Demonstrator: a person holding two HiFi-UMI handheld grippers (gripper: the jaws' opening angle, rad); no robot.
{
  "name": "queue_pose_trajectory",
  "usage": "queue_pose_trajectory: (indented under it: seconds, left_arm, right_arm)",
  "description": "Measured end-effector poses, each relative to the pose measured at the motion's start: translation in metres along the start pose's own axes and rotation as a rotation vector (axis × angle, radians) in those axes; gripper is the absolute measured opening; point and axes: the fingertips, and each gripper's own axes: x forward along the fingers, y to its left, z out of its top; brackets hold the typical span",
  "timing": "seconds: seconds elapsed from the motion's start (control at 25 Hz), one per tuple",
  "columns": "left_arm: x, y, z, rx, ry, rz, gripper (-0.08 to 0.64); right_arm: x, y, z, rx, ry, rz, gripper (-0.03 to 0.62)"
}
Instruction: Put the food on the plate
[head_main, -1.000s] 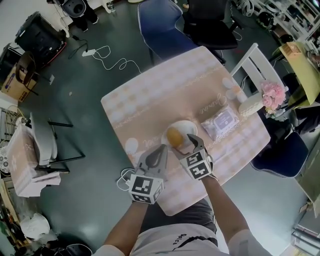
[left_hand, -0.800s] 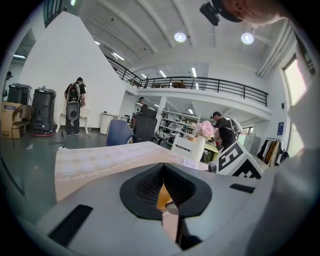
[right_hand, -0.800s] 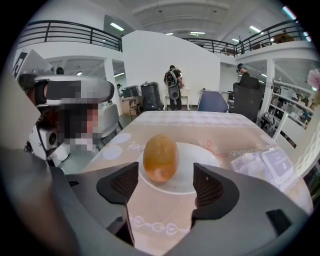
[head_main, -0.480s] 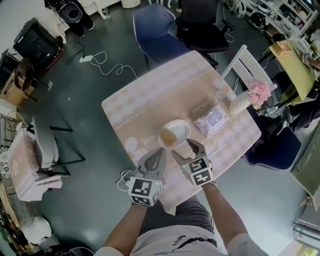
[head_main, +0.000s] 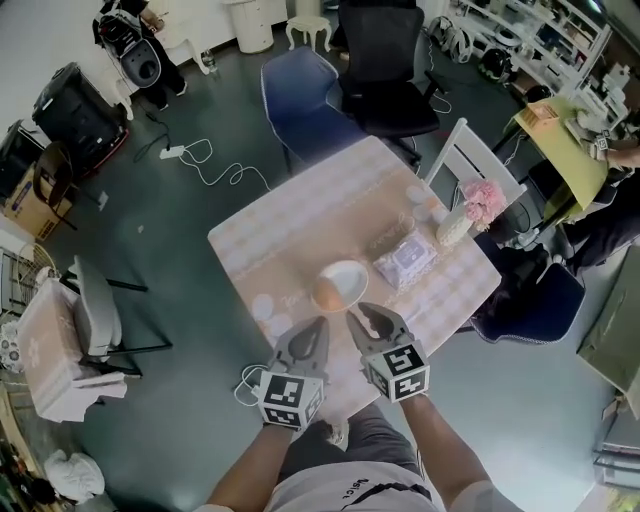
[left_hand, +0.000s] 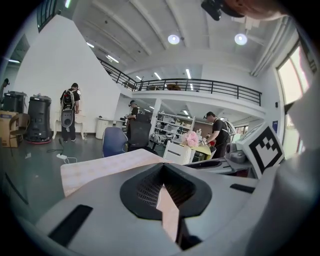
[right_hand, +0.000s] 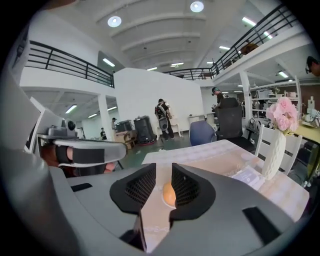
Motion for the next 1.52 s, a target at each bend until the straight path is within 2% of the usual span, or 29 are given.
queue_pose_trajectory:
  seconds: [0.08,0.4,1.04,1.52]
  left_arm:
    - [-0.005,-0.009,0.005,0.011,0.000,-0.009,0.006]
    - [-0.022,-0.041,0.037,0.044,-0.028,-0.044,0.006]
    - [-0.046,-0.077,0.086,0.052,-0.122,-0.096,0.006]
    - [-0.049,-0.069,0.098,0.057,-0.147,-0.093,0.006]
  right_arm:
    - [-0.013,0.002,0.013,0.027,-0.042,-0.013,0.064]
    - [-0.055,0.016,0.054,0.156,-0.176,0.027,0.037]
    - [-0.093,0.018,0.086,0.166,-0.255,0.012,0.018]
    - [-0.086,0.027,0.099,0.126,-0.255,0.012,0.017]
